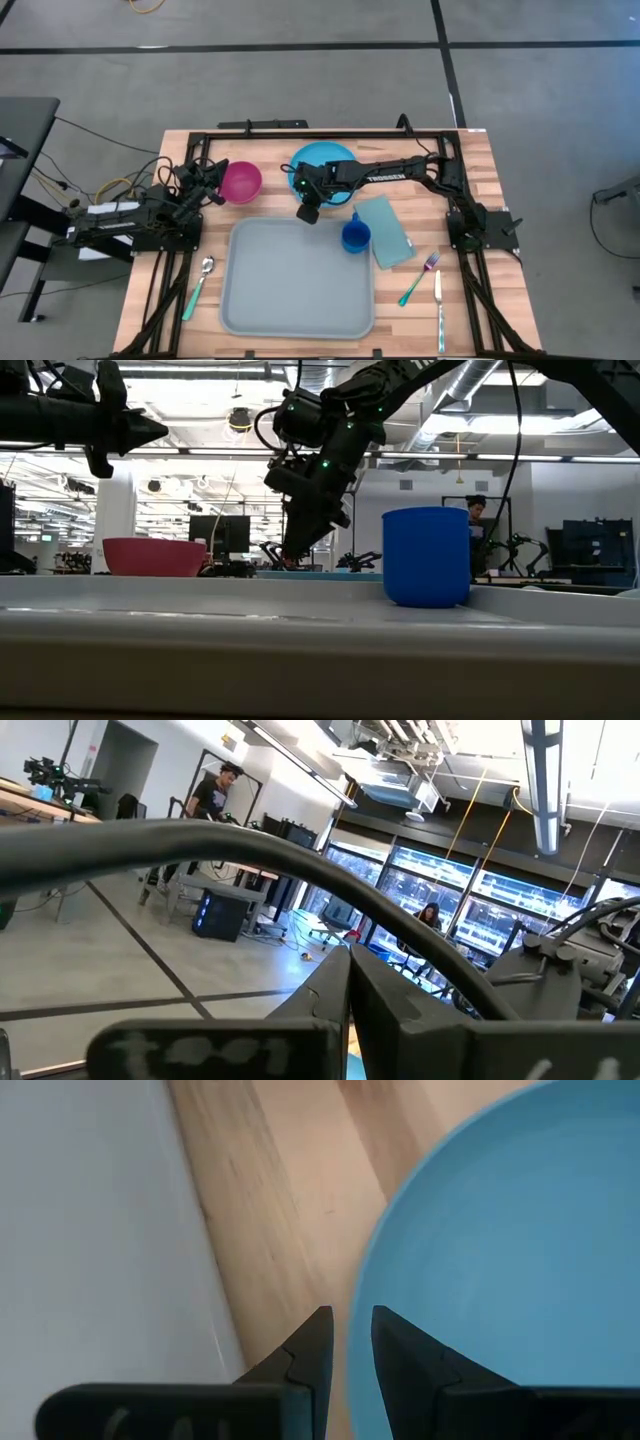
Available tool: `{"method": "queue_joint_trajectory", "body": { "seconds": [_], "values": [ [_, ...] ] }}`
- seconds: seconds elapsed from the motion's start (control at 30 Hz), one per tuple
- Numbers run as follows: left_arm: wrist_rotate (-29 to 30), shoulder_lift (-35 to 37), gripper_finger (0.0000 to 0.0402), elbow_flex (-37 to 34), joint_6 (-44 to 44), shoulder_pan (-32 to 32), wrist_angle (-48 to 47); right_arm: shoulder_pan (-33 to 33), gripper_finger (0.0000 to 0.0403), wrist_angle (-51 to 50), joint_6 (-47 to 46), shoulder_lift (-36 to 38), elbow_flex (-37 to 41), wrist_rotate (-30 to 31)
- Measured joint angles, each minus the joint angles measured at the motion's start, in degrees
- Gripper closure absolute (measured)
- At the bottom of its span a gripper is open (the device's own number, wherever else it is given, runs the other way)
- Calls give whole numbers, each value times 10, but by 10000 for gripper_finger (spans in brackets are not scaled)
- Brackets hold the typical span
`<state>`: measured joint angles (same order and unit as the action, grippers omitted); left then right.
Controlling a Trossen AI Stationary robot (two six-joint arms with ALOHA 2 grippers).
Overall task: Set up tray
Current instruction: Put the light blue plate to the left of the blue mug on the gray tray
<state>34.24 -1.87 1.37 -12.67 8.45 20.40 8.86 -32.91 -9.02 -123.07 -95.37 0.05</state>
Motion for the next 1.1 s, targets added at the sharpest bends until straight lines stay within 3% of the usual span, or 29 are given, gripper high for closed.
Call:
{"method": "queue_joint_trajectory", "body": {
  "seconds": [0.73, 1.1],
  "values": [
    [0, 0, 401, 0, 0, 0, 0, -5, 335, 25, -16, -37, 0, 51],
    [0, 0, 401, 0, 0, 0, 0, -5, 335, 22, -16, -49, -1, 47]
  ]
}}
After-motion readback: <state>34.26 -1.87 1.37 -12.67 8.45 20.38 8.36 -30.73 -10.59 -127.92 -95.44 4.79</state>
